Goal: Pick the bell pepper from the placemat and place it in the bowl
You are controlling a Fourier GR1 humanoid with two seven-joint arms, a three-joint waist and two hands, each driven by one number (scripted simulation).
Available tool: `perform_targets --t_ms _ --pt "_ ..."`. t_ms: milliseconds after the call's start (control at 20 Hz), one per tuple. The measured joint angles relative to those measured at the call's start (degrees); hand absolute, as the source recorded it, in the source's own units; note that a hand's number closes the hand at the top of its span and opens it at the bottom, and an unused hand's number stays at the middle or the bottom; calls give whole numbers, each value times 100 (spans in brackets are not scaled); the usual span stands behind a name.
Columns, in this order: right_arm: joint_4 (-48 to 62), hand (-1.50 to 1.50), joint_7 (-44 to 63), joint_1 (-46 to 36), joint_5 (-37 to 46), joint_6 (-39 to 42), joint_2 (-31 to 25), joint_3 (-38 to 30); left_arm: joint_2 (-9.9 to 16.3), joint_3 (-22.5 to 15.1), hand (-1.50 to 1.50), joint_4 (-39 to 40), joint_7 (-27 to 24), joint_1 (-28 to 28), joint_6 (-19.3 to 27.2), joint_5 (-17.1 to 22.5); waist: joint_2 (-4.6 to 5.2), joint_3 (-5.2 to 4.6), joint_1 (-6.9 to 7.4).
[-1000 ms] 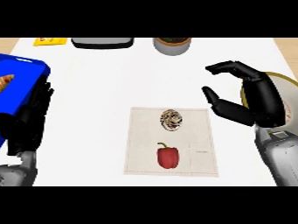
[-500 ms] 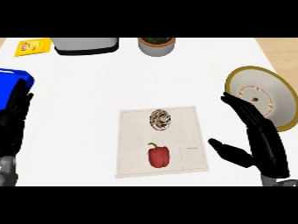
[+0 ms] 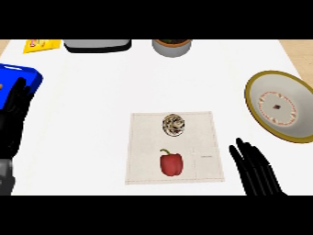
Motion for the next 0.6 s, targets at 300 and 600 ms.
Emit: perform_targets --t_ms 300,600 --pt "-824 -150 1306 -396 1415 1889 833 732 -95 -92 0 38 16 -202 -90 -65 52 4 214" --pt "-505 -150 2212 -1183 1510 3989 1527 858 -162 -154 0 96 12 -344 -113 -149 96 7 355"
